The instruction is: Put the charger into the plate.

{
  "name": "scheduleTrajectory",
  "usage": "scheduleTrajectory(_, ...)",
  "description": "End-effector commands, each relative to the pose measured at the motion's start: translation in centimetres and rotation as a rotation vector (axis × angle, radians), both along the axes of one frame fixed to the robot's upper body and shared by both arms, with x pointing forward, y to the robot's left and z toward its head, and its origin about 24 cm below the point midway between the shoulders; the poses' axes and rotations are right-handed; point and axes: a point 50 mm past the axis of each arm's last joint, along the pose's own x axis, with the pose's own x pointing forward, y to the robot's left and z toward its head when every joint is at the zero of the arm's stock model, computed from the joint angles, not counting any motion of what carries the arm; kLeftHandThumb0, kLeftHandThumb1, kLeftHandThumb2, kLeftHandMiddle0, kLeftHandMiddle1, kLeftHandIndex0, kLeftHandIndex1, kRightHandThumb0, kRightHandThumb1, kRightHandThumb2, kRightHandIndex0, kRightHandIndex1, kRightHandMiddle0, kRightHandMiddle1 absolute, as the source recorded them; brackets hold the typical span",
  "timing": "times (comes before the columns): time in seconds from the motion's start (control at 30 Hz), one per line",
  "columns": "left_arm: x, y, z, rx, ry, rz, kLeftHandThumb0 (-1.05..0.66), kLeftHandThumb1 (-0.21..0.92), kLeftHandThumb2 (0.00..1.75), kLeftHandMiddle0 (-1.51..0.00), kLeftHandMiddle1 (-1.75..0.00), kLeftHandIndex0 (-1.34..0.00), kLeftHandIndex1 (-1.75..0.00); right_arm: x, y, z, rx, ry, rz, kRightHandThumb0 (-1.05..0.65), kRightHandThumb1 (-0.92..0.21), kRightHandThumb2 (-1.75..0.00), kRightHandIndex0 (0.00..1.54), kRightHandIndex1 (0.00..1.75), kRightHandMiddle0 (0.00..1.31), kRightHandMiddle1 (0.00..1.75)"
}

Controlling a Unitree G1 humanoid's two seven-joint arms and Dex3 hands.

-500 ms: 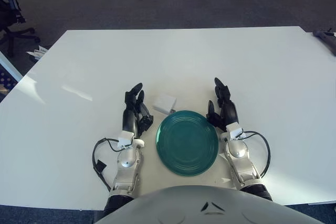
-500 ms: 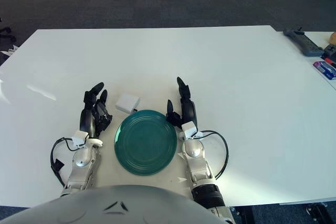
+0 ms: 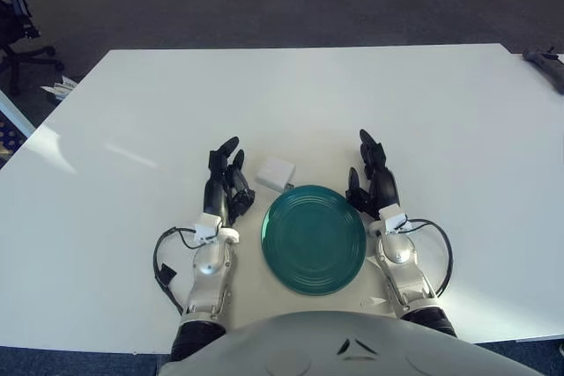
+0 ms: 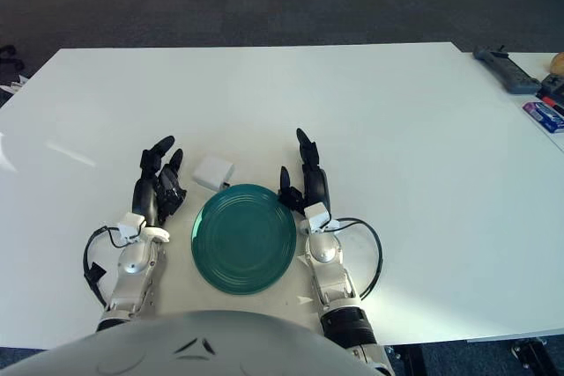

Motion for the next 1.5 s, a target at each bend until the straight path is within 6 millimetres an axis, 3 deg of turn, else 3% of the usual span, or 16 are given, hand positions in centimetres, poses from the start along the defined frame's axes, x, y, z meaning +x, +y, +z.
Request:
scheduleTrajectory(0.0, 0.4, 1.0, 0.2, 0.206, 0.106, -0.023, -0.87, 0.92, 0.82, -0.49, -0.06, -0.07, -0.94, -3.5, -0.4, -6.2, -0.013, 0.285, -0.031, -0.86, -0.92, -0.88, 0.13, 0.01, 0.00, 0.34)
scheduleTrajectory(0.17, -0.1, 1.8, 1.9, 0.605, 0.053, -0.210, -0.87, 0.92, 0.81, -0.43, -0.03, -0.02, -0.90, -3.5, -0.5, -6.6, -0.007, 0.291, -0.039, -0.87, -0.92, -0.86, 0.13, 0.01, 0.00, 0.32)
scheduleTrajectory(0.47, -0.9, 3.2, 0.9, 1.154, -0.050, -0.516, -0.94, 0.92, 0.70, -0.39, 0.00, -0.02, -0.93, -3.4, -0.5, -6.7, 0.001, 0.278, -0.045, -0.88, -0.92, -0.85, 0.14, 0.01, 0.00, 0.31)
scheduleTrajectory(0.63, -0.3, 3.3, 1.4, 1.298, -0.077, -0.593, -0.99, 0.92, 0.62, -0.38, 0.00, -0.04, -0.97, -3.4, -0.6, -6.7, -0.004, 0.274, -0.045, -0.88, -0.92, -0.85, 0.14, 0.01, 0.00, 0.32)
scheduleTrajectory(0.87, 0.2, 3.1, 2.4, 1.373, -0.095, -0.639, -1.02, 0.92, 0.56, -0.36, 0.00, -0.03, -0.98, -3.4, -0.6, -6.7, -0.006, 0.272, -0.050, -0.88, -0.92, -0.86, 0.15, 0.01, 0.00, 0.35)
scheduleTrajectory(1.07, 0.2, 3.2, 2.6, 1.457, -0.083, -0.688, -0.98, 0.92, 0.48, -0.33, 0.00, 0.00, -0.96, -3.4, -0.6, -6.8, -0.011, 0.278, -0.052, -0.87, -0.92, -0.86, 0.16, 0.01, 0.00, 0.36)
scheduleTrajectory(1.47, 0.5, 3.2, 2.8, 1.674, -0.138, -0.758, -0.94, 0.92, 0.47, -0.29, 0.00, 0.00, -0.88, -3.4, -0.5, -6.8, -0.006, 0.282, -0.051, -0.89, -0.92, -0.86, 0.15, 0.00, 0.00, 0.34)
